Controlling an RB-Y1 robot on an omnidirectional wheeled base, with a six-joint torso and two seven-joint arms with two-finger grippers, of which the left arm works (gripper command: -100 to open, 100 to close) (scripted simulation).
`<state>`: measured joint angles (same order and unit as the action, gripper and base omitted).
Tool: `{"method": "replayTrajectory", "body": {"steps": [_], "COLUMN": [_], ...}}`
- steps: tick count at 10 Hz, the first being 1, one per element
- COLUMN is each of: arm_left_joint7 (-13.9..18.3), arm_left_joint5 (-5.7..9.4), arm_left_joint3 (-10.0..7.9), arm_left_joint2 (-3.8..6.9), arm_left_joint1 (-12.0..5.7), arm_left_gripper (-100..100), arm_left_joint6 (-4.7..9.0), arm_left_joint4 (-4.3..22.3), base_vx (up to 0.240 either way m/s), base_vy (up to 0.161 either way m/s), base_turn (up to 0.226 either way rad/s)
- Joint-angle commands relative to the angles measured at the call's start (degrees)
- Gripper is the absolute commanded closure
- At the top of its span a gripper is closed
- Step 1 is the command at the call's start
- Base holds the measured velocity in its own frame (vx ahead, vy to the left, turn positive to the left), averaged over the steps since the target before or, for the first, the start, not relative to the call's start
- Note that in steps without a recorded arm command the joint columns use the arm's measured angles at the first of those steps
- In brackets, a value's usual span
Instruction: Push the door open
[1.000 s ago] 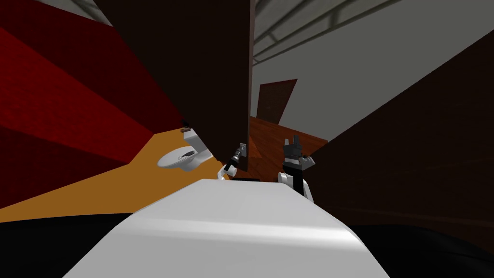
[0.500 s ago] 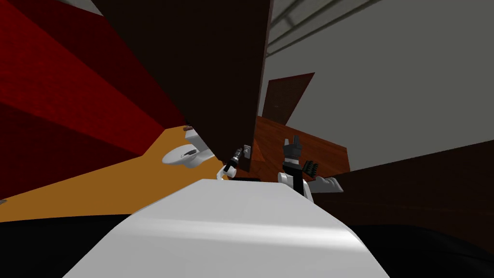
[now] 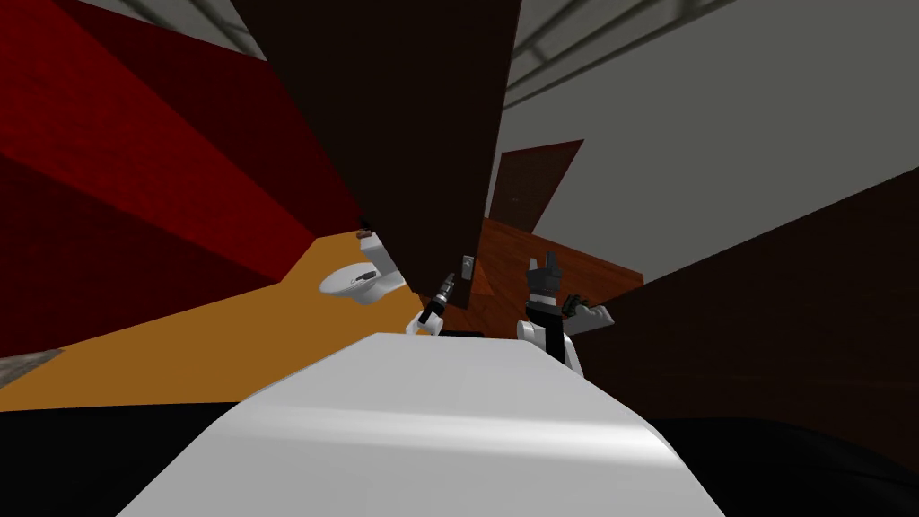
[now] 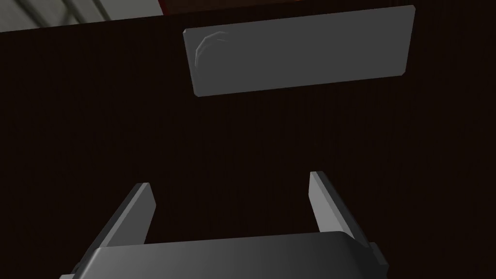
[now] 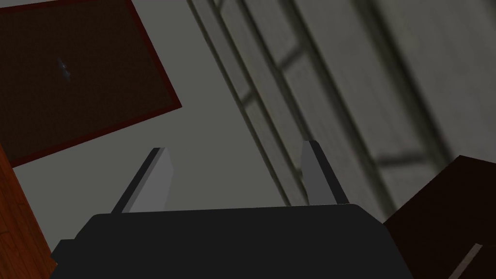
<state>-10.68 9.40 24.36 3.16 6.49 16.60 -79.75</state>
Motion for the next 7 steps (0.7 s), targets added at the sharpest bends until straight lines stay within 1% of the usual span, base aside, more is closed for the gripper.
{"method": "replayTrajectory", "body": {"steps": [1,2,3,4,6,7], "arm_left_joint7": [-0.73,-1.06,-0.75,-0.78,-0.76,-0.74], "arm_left_joint5": [-0.20,-0.31,-0.21,-0.27,-0.32,-0.35], "arm_left_joint3": [1.12,1.68,1.34,1.06,0.79,0.59], "arm_left_joint2": [-1.31,-2.23,-1.45,-0.80,-0.54,-0.48], "arm_left_joint1": [1.30,1.94,1.74,1.32,0.94,0.66], "arm_left_gripper": [-100,-100,-100,-100,-100,-100], "arm_left_joint6": [-0.37,-0.49,-0.60,-0.40,-0.31,-0.24], "arm_left_joint4": [-1.24,-1.82,-1.81,-1.29,-0.91,-0.63], "base_vx": [-0.264,-0.250,-0.108,0.080,0.184,0.177], "base_vy": [0.064,0.017,0.004,-0.029,-0.075,-0.125], "base_turn": [0.049,0.040,0.003,-0.034,-0.014,-0.019]}}
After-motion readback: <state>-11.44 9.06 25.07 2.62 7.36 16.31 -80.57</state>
